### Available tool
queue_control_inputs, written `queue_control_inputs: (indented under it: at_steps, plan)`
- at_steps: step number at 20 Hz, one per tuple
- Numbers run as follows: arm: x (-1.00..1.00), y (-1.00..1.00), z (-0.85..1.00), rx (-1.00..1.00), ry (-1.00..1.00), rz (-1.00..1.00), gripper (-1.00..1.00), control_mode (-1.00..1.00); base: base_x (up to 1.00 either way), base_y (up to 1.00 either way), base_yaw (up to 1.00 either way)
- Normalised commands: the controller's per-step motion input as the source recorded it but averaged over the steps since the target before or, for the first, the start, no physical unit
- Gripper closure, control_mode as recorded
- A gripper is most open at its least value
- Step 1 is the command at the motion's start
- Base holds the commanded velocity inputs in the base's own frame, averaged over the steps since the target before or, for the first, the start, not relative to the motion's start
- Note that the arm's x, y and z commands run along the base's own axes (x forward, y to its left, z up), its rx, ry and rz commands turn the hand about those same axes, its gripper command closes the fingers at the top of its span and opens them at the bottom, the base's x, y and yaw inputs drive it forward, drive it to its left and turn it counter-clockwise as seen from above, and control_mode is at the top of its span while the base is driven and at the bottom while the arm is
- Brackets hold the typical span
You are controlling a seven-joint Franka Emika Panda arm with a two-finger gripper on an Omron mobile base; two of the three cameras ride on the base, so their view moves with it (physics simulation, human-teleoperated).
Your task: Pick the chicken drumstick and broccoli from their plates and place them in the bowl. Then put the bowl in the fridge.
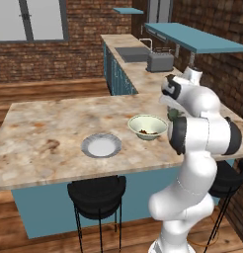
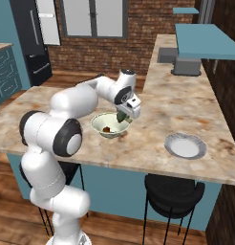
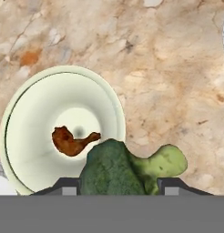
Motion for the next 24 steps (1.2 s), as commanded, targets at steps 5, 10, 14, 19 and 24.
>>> queue_control_inputs:
  at_steps: [5,10,14,19,24]
  plan:
    - [0.16,0.64,-0.06,-0.13,0.00,0.03,1.00,-1.00,0.00,0.00,0.00]
    - [0.36,0.44,-0.15,-0.12,0.00,0.01,1.00,-1.00,0.00,0.00,0.00]
    - [0.13,0.25,-0.29,-0.10,0.00,0.00,1.00,-1.00,0.00,0.00,0.00]
    - [0.01,0.15,-0.27,-0.05,-0.03,0.00,1.00,-1.00,0.00,0.00,0.00]
    - [0.00,0.01,-0.25,0.00,-0.04,0.00,1.00,-1.00,0.00,0.00,0.00]
